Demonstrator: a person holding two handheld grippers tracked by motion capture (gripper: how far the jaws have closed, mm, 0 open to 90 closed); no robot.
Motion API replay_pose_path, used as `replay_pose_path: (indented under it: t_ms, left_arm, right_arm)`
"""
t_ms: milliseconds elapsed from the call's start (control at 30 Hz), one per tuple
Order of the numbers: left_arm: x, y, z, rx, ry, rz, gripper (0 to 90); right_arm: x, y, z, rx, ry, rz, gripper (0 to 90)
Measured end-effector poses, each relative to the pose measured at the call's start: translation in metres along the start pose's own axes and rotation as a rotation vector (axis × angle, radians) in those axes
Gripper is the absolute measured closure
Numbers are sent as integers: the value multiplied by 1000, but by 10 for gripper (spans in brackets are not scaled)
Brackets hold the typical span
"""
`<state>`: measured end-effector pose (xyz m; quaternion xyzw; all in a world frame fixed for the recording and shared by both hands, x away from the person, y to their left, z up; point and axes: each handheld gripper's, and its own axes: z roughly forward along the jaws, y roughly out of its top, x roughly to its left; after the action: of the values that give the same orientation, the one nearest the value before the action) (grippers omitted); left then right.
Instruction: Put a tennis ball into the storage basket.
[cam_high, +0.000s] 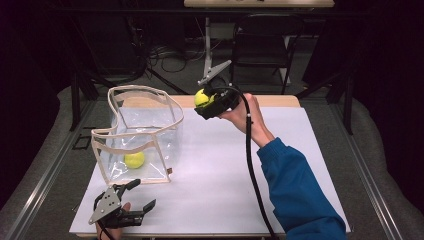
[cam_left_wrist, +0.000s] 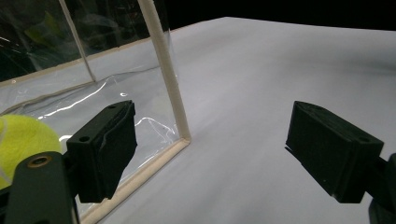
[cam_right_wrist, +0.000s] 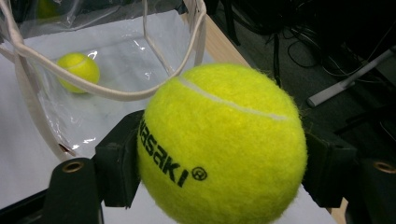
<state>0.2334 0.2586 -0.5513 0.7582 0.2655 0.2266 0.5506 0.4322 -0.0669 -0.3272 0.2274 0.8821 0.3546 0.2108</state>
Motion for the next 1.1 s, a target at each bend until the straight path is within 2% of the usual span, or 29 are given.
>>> replay_pose_path:
  t_ms: [200, 333, 467, 633, 1100]
  left_arm:
    - [0, 1, 0, 3, -4, 9, 157]
    - [0, 0, 0, -4, 5, 0, 157]
    - [1, 1, -1, 7, -9, 8, 157]
    - [-1, 0, 0, -5, 4, 3, 158]
    - [0, 0, 0, -5, 2, 0, 158]
  right_arm:
    - [3, 4, 1, -11, 8, -5, 263]
    - [4, 6, 2, -15, 9, -7, 263]
    - [6, 9, 3, -20, 9, -12, 263]
    - [9, 12, 4, -24, 12, -20, 263]
    - [12, 17, 4, -38, 12, -33, 263]
